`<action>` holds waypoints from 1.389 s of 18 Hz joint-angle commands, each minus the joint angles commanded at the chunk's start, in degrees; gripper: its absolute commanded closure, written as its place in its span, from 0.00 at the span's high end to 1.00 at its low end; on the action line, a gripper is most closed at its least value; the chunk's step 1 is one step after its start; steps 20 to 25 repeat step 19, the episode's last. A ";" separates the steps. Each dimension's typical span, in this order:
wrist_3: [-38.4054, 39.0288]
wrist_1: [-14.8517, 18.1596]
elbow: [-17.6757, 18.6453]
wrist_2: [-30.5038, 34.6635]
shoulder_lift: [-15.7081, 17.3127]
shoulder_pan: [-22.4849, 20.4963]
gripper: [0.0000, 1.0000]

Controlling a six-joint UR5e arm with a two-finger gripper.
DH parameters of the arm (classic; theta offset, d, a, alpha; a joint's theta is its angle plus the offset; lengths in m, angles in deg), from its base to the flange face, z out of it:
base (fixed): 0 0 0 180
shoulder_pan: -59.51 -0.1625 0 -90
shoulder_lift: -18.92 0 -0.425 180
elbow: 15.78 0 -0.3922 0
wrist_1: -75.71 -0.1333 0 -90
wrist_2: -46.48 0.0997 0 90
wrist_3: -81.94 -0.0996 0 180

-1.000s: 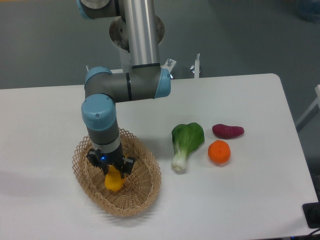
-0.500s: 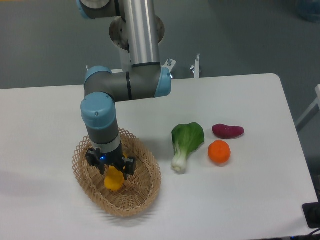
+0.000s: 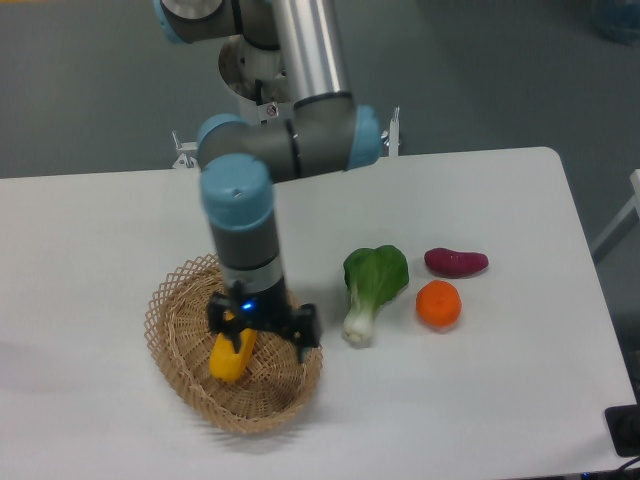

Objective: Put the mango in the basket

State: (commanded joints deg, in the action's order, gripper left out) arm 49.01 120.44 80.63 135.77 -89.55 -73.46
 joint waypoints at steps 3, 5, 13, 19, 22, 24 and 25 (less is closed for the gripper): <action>-7.91 4.83 -0.52 -0.09 1.67 -3.87 1.00; -13.18 7.21 -0.88 -0.18 2.38 -6.24 1.00; -30.95 17.14 -0.70 -2.90 6.42 -14.42 1.00; -34.39 18.91 -0.61 -3.43 7.04 -16.36 1.00; -34.39 18.91 -0.61 -3.43 7.04 -16.36 1.00; -34.39 18.91 -0.61 -3.43 7.04 -16.36 1.00; -34.39 18.91 -0.61 -3.43 7.04 -16.36 1.00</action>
